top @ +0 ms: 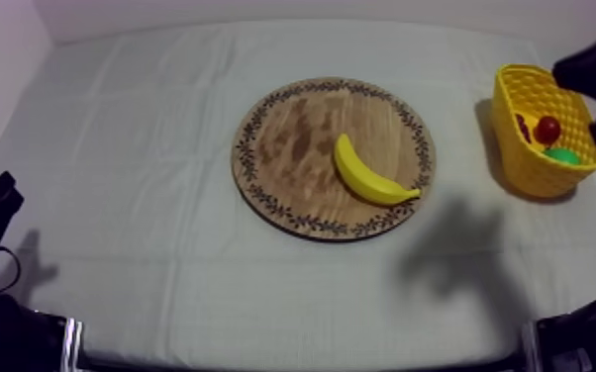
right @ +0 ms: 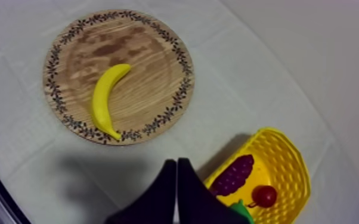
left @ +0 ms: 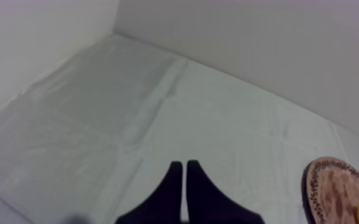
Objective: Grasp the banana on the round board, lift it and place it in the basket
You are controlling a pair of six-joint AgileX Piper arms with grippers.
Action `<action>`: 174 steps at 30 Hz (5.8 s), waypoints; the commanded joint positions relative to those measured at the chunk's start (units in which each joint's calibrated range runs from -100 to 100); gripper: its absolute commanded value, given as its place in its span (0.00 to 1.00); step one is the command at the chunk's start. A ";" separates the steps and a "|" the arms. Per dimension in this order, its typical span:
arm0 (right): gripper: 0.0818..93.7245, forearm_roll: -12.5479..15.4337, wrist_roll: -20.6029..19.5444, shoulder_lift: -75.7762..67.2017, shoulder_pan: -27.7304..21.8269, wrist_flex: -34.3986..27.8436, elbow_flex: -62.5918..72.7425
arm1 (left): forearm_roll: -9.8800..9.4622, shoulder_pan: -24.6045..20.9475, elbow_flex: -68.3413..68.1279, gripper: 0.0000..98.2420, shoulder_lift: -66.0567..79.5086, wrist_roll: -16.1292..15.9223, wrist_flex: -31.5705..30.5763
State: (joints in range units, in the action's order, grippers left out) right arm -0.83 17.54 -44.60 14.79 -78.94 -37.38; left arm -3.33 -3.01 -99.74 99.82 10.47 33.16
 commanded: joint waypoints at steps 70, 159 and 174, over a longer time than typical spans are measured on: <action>0.88 -3.00 -18.91 54.83 14.38 -4.81 19.52 | 0.03 0.01 -0.03 0.00 0.00 0.00 -0.01; 0.21 -4.81 -17.71 45.07 11.78 -11.55 34.16 | 0.03 0.01 -0.03 0.00 0.00 0.00 -0.01; 0.23 -5.24 -16.28 44.09 0.41 -10.81 31.79 | 0.03 0.01 -0.03 0.00 0.00 0.00 -0.01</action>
State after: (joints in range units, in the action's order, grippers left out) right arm -5.93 1.14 -0.34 17.53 -90.14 -5.32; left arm -3.33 -3.01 -99.74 99.82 10.47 33.16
